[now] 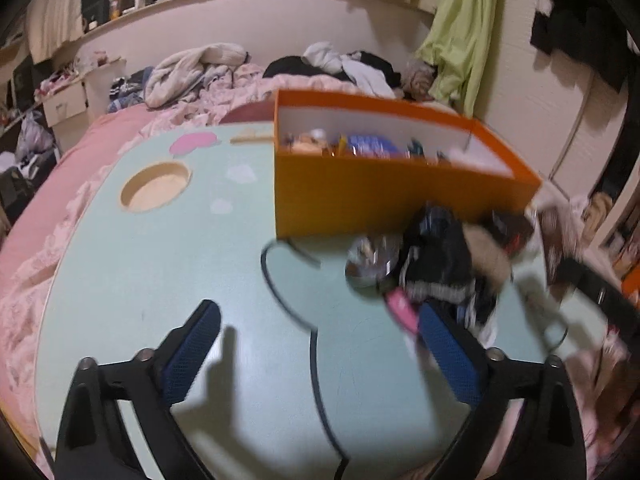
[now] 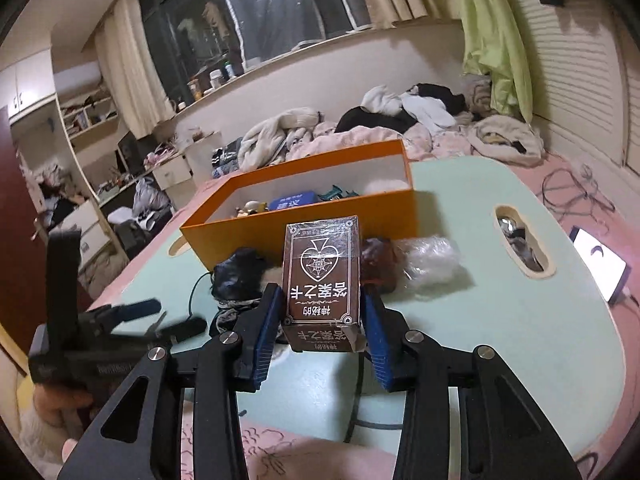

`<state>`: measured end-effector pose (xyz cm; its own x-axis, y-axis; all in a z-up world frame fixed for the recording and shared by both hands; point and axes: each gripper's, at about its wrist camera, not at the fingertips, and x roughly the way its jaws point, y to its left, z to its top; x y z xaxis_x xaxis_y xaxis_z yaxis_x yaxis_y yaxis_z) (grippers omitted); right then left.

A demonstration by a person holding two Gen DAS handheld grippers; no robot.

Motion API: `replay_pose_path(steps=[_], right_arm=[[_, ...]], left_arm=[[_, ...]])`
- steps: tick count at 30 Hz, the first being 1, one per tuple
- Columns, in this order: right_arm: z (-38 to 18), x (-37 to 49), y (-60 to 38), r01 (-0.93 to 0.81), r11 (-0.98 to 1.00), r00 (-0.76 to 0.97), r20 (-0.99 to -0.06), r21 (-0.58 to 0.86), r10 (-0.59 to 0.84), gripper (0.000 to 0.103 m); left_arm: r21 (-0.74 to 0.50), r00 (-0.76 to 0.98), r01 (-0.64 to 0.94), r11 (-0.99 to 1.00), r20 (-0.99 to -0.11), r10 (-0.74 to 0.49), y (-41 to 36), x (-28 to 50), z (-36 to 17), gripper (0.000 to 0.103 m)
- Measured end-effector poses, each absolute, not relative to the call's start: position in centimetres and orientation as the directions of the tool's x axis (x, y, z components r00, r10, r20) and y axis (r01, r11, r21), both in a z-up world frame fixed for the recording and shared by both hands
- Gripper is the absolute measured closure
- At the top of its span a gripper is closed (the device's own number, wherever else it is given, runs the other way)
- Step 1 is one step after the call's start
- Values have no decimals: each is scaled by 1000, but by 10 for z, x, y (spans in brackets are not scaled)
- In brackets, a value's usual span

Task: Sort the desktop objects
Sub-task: 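Grasp the brown card box with the right tool while the left tool grasps the silver cap, then drop the card box in with the right tool while the left tool drops the cap in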

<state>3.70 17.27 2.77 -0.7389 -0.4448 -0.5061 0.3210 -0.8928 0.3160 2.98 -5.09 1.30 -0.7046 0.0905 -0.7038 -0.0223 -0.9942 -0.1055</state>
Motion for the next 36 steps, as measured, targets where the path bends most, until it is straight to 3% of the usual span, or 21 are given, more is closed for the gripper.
replay_pose_path(steps=[2, 4, 5, 8, 9, 19, 27, 28, 29, 30, 31, 32, 34, 36], right_arm=[[27, 36, 172, 321, -891, -733, -512, 320, -448, 61], [27, 34, 172, 319, -891, -734, -510, 323, -448, 61], [28, 34, 173, 319, -891, -736, -508, 324, -448, 61], [28, 34, 174, 322, -890, -733, -509, 324, -450, 61], [27, 34, 174, 324, -889, -731, -512, 322, -452, 61], [36, 35, 168, 356, -891, -741, -495, 283, -454, 61], [100, -41, 143, 373, -877, -748, -461, 303, -477, 61], [102, -54, 138, 369, -882, -747, -471, 293, -469, 59], [102, -67, 134, 353, -894, -749, -488, 276, -447, 57], [98, -79, 131, 331, -908, -743, -521, 258, -419, 42], [88, -93, 130, 285, -925, -722, -578, 252, -380, 38], [79, -100, 131, 258, -931, -701, -613, 260, -365, 26], [51, -110, 136, 219, -934, -631, -690, 282, -356, 25], [49, -96, 128, 244, -961, -706, -656, 128, -266, 25]], left_arm=[[-111, -694, -42, -993, -712, 109, -49, 15, 15, 23], [-126, -647, -75, -989, -749, 144, -44, -2, 9, 45], [-108, -645, -89, -990, -751, 140, -40, -6, 7, 45], [-63, -656, -129, -990, -743, 133, -28, -12, 6, 76], [-75, -663, -137, -988, -734, 148, -28, -11, 7, 76], [-178, -780, -152, -972, -582, 228, -46, 28, 44, 76], [-201, -827, -140, -969, -514, 226, -42, -29, 106, 75], [-214, -826, -122, -969, -519, 219, -43, -42, 109, 66], [-224, -818, -105, -969, -535, 212, -44, -53, 106, 49], [-219, -802, -63, -974, -570, 180, -44, -64, 100, 27], [-202, -781, 11, -979, -613, 118, -47, -75, 89, 19], [-208, -753, 21, -978, -646, 121, -49, -82, 76, 18], [-233, -707, -9, -972, -686, 171, -51, -89, 52, 17], [-244, -707, -17, -970, -683, 184, -51, -87, 39, 17]])
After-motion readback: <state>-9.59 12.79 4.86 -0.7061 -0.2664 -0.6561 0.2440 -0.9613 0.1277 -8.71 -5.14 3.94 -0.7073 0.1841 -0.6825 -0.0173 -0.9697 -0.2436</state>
